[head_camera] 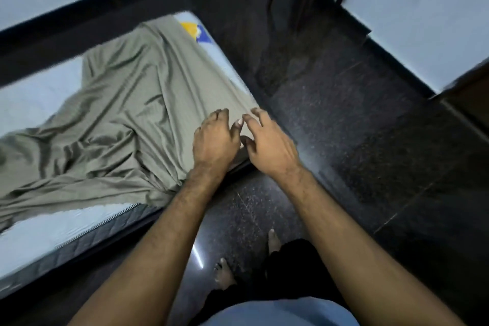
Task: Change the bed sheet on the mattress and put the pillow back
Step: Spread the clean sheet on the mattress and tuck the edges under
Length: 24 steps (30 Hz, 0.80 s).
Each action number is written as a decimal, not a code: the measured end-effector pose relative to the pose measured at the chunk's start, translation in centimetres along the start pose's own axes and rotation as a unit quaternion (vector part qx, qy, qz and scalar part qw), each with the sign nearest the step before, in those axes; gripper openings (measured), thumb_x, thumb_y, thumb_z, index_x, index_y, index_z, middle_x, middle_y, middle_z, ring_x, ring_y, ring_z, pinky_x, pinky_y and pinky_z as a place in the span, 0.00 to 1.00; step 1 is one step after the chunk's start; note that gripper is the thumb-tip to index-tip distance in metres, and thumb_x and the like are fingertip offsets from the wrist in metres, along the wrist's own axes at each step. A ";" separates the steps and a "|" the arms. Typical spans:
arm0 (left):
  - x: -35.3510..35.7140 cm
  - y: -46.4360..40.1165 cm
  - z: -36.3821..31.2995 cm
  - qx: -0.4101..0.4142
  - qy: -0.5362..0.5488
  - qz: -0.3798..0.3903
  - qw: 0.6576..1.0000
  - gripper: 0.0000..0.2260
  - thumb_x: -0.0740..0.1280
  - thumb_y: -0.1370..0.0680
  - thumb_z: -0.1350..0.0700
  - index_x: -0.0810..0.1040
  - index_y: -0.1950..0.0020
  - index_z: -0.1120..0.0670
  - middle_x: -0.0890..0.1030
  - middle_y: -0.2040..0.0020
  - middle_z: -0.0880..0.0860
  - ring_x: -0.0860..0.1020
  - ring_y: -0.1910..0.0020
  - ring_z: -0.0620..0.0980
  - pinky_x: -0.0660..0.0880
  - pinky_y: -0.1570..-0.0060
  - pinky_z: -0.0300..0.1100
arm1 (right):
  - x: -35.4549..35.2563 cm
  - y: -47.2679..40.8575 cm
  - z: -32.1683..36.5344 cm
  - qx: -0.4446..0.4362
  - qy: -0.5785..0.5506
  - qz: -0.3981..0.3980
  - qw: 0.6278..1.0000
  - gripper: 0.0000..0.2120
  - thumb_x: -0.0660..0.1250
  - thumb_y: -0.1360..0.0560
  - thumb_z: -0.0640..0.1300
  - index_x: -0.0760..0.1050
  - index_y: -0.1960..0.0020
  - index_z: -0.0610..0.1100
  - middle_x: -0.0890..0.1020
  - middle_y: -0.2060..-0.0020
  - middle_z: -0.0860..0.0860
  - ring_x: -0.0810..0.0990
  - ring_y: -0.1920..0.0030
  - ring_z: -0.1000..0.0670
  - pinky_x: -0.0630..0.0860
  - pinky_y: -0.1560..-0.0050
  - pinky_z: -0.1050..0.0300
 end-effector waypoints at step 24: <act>-4.9 -21.1 -22.8 -0.080 0.035 -0.217 0.972 0.25 0.62 0.20 0.43 0.74 0.28 0.57 0.77 0.31 0.55 0.76 0.33 0.56 0.73 0.36 0.53 | -22.0 -25.6 -20.9 -0.223 0.035 -0.033 0.974 0.22 0.64 0.19 0.50 0.70 0.27 0.43 0.72 0.31 0.45 0.74 0.36 0.41 0.76 0.41 0.43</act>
Point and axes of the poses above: each hand's wrist, its own y-axis away from the middle knuckle, its own x-axis out of the palm, z = x × y, the point moved 8 cm from there along -y, towards the middle knuckle
